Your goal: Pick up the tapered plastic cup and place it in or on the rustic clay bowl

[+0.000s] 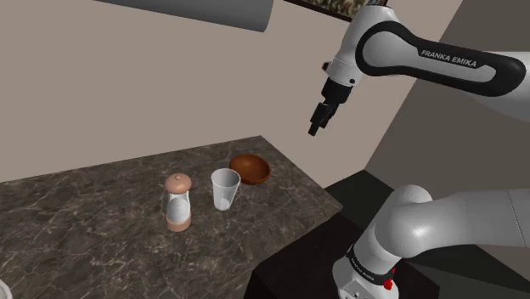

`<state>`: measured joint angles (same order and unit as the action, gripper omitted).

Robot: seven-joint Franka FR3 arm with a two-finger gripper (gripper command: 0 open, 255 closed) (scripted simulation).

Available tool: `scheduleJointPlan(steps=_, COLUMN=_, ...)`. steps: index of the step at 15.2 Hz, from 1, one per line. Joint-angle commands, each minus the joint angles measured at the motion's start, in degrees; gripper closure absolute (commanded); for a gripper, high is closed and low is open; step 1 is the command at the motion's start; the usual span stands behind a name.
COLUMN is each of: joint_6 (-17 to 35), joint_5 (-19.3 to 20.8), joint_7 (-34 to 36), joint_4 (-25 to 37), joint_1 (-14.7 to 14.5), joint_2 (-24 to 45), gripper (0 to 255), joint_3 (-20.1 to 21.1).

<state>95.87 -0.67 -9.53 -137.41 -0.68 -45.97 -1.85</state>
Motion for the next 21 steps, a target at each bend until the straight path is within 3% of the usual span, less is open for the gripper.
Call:
scheduleJointPlan(steps=1, joint_6=0.0, joint_5=0.0, joint_7=0.0, joint_4=0.0, joint_1=0.0, joint_2=0.0, gripper=0, joint_3=0.0)
scheduleJointPlan(steps=11, joint_6=14.8, joint_5=-4.9, joint_7=1.9, joint_4=-1.2, joint_1=-4.5, joint_2=15.4, gripper=0, joint_3=4.5)
scheduleJointPlan(steps=21, joint_6=26.9, joint_5=-8.2, joint_7=3.1, joint_4=4.2, joint_1=-8.4, joint_2=34.5, gripper=0, joint_3=9.0)
